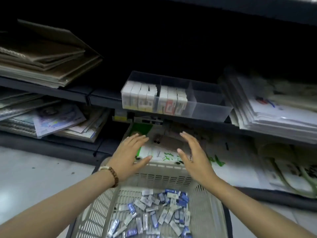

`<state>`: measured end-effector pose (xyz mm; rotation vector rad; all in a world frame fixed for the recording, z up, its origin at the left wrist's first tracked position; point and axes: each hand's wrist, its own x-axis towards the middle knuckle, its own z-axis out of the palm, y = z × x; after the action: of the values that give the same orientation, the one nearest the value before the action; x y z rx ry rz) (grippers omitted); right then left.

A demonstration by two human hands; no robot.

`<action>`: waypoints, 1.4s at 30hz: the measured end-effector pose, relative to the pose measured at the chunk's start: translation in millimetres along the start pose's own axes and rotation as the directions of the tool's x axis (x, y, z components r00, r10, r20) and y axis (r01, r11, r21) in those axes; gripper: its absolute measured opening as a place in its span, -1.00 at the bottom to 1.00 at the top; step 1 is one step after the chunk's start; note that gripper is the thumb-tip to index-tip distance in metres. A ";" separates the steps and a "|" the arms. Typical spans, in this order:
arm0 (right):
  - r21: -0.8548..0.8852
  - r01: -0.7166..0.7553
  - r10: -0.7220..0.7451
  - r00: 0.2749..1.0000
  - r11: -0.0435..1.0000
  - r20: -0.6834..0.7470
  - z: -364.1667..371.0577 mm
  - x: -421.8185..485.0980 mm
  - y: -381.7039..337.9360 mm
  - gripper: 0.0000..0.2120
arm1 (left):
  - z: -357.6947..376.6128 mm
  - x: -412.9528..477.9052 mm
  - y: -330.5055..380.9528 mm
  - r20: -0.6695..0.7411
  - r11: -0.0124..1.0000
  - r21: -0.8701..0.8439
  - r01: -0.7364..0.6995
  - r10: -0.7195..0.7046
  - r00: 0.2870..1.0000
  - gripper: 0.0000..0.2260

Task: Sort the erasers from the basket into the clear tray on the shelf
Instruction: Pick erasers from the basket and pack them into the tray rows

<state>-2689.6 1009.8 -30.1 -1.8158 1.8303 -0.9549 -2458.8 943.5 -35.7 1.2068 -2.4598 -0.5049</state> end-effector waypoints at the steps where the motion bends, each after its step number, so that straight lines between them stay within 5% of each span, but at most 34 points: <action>1: -0.002 -0.071 0.071 0.993 0.997 0.093 13.7 -8.9 17.2 -0.53 | 16.6 -8.6 -7.4 0.112 0.998 0.020 0.058 -0.060 0.992 -0.40; 3: -0.023 -0.270 0.266 0.928 0.963 0.261 44.5 -27.5 58.8 -0.53 | 53.1 -25.1 -21.8 0.327 0.986 0.097 0.136 -0.160 0.931 -0.39; 7: -0.071 -0.628 0.596 0.689 0.775 0.413 98.3 -68.2 126.3 -0.47 | 118.4 -54.4 -42.8 0.493 0.947 0.100 0.307 -0.315 0.811 -0.43; 10: -0.155 -0.698 0.650 0.531 0.699 0.544 132.2 -97.6 159.4 -0.45 | 160.4 -77.2 -52.8 0.575 0.854 0.004 0.520 -0.428 0.697 -0.51; 13: -0.226 -0.661 0.623 0.457 0.715 0.634 154.9 -112.9 174.5 -0.46 | 192.0 -93.6 -61.8 0.616 0.784 -0.064 0.618 -0.456 0.643 -0.68; 17: -0.276 -0.543 0.585 0.555 0.793 0.591 176.8 -114.3 177.9 -0.32 | 219.0 -96.7 -64.1 0.652 0.723 -0.098 0.684 -0.473 0.593 -0.72; 22: -0.244 -0.526 0.570 0.653 0.815 0.498 196.6 -116.9 173.0 -0.34 | 243.1 -89.2 -58.8 0.661 0.774 -0.075 0.628 -0.433 0.612 -0.55; 28: -0.153 -0.531 0.539 0.723 0.834 0.431 213.1 -132.4 162.2 -0.58 | 259.4 -91.3 -64.6 0.633 0.811 -0.060 0.582 -0.420 0.650 -0.68; 33: -0.093 -0.524 0.496 0.714 0.847 0.495 218.4 -135.7 157.6 -0.49 | 259.6 -99.5 -66.4 0.637 0.846 -0.015 0.533 -0.403 0.657 -0.72; 42: 0.013 -0.529 0.428 0.700 0.848 0.572 221.4 -125.2 154.8 -0.79 | 250.5 -99.7 -77.6 0.754 0.893 0.012 0.450 -0.304 0.583 -0.75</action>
<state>-2635.3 1078.7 -314.6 -1.2139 1.6415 -0.3221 -2464.1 1019.1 -305.8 1.7078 -2.6406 -1.6079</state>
